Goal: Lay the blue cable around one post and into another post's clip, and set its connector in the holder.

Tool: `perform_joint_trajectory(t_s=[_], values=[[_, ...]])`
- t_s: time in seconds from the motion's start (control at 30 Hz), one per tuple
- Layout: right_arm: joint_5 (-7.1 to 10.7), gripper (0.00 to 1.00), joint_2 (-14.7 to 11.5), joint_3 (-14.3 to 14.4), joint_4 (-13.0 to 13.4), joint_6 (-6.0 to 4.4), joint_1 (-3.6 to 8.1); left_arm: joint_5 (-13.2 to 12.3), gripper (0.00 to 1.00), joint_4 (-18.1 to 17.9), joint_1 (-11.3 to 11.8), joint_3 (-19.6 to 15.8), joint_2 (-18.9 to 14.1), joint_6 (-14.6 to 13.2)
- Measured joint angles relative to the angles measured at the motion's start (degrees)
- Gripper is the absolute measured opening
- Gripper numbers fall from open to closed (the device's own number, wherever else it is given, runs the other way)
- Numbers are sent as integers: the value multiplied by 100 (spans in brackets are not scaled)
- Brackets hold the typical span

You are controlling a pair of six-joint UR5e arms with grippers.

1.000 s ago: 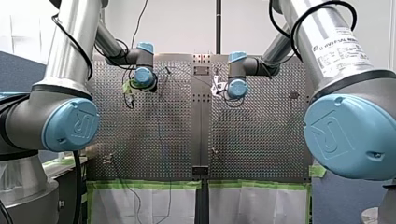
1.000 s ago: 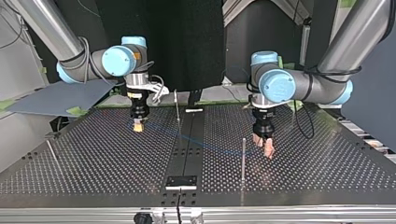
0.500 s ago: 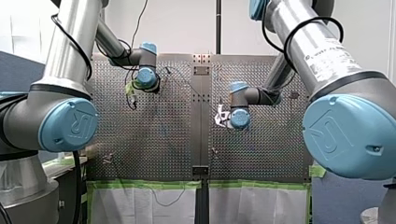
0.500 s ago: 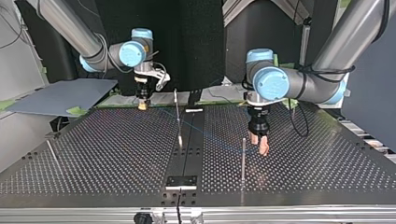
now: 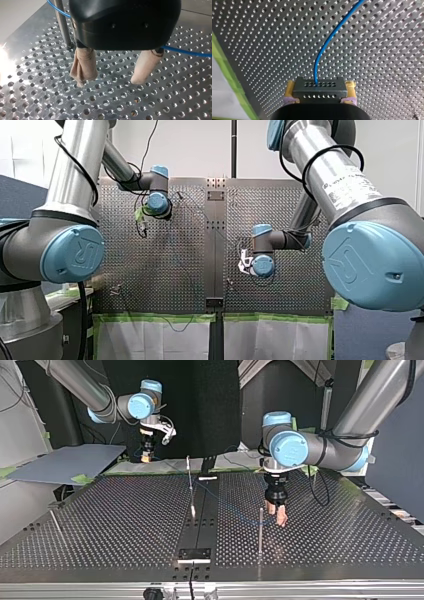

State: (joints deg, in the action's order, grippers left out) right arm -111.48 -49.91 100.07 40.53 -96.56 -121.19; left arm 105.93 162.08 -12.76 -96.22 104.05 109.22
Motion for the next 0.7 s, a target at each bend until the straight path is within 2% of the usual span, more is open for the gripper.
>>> perform_joint_trajectory(t_s=[0.13, 0.43, 0.6, 0.7], values=[[-9, 0, 132, 232, 233, 44, 13, 1, 100, -4, 4, 0, 2, 4], [9, 0, 637, 760, 760, -19, 22, 3, 100, -15, 5, 0, 2, 1], [73, 0, 928, 1050, 1050, 9, 30, 6, 100, -24, 17, 0, 2, 2], [72, 0, 1108, 1230, 1230, 23, 73, 7, 100, -26, 23, 0, 2, 1]])
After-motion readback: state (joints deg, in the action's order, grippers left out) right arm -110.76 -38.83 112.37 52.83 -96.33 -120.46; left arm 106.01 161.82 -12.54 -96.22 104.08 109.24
